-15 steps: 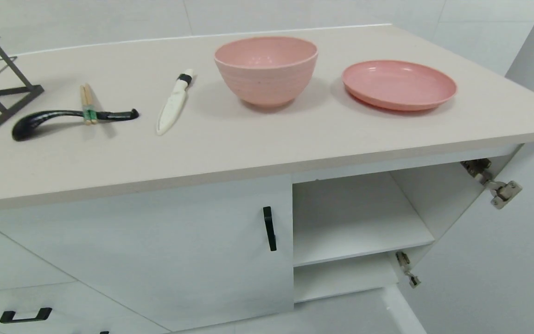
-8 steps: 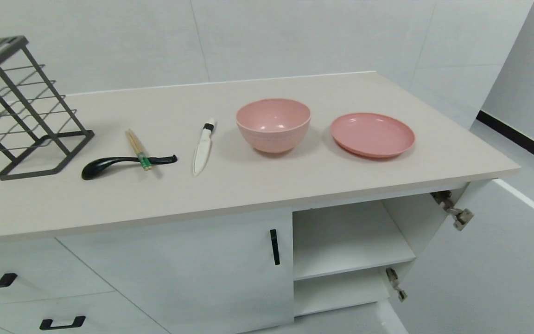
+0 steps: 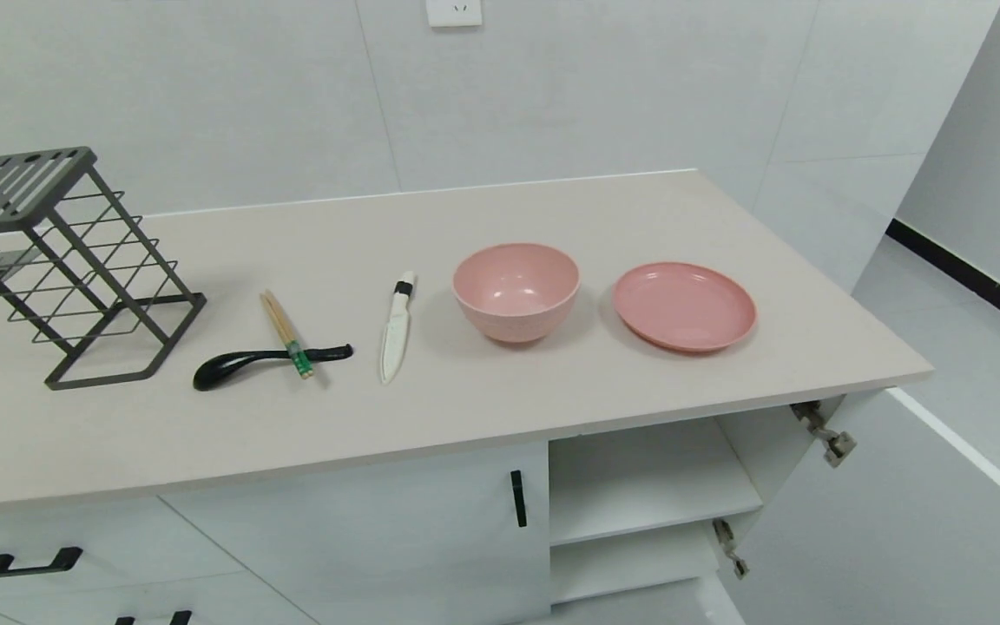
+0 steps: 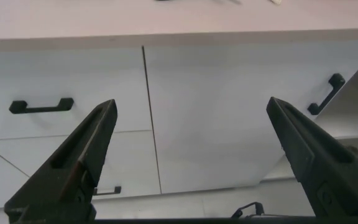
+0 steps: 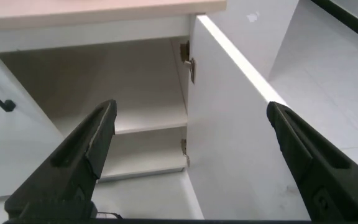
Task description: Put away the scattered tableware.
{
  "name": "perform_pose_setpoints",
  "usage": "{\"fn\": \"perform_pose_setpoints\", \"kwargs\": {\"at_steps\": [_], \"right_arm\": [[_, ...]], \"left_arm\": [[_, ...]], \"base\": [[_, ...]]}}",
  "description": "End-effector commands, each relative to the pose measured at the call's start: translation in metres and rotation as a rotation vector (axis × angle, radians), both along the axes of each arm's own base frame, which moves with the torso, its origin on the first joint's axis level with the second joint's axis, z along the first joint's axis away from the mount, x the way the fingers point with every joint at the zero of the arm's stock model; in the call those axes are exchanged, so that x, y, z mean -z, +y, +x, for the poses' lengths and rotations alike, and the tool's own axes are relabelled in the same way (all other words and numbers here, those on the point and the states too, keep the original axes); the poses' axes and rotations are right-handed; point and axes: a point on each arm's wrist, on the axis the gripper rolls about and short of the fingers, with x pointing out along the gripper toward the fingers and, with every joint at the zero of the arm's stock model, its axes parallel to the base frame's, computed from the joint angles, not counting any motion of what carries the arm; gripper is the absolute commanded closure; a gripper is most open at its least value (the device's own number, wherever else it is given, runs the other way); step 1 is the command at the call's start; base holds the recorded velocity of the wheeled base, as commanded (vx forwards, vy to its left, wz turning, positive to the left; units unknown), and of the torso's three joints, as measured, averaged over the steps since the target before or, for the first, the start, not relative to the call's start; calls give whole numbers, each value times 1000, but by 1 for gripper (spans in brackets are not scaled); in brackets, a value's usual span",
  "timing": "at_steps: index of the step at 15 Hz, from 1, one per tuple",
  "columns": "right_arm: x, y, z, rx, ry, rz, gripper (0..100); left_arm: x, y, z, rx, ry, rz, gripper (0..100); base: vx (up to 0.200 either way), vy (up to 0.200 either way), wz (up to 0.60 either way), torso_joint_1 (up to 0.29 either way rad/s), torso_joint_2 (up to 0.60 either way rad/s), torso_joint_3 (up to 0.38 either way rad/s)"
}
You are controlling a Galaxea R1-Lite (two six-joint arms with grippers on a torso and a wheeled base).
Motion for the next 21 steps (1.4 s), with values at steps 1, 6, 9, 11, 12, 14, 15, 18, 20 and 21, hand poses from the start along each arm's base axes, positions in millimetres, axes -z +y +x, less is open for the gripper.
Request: {"fn": "perform_pose_setpoints", "kwargs": {"at_steps": [1, 6, 9, 11, 12, 14, 15, 18, 20, 21], "right_arm": [[0, 0, 0, 0, 0, 0, 0], [0, 0, 0, 0, 0, 0, 0], [0, 0, 0, 0, 0, 0, 0], [0, 0, 0, 0, 0, 0, 0], [0, 0, 0, 0, 0, -2, 0], [0, 0, 0, 0, 0, 0, 0], [0, 0, 0, 0, 0, 1, 0], [0, 0, 0, 0, 0, 0, 0], [0, 0, 0, -6, 0, -20, 0], [0, 0, 0, -6, 0, -19, 0]], "left_arm": [[0, 0, 0, 0, 1, 0, 0], [0, 0, 0, -2, 1, 0, 0], [0, 0, 0, -2, 1, 0, 0], [0, 0, 0, -2, 1, 0, 0], [0, 0, 0, -2, 1, 0, 0], [0, 0, 0, -2, 1, 0, 0], [0, 0, 0, -2, 1, 0, 0], [0, 0, 0, -2, 1, 0, 0], [0, 0, 0, -2, 1, 0, 0], [0, 0, 0, -2, 1, -2, 0]], "base": [[0, 0, 0, 276, -520, -246], [0, 0, 0, 285, -535, -252], [0, 0, 0, 302, -570, -279], [0, 0, 0, 310, -598, -278], [0, 0, 0, 315, -613, -300], [0, 0, 0, 254, -491, -242], [0, 0, 0, 212, -408, -203], [0, 0, 0, 199, -388, -191], [0, 0, 0, 40, -69, -33], [0, 0, 0, 0, 0, 0]]}}
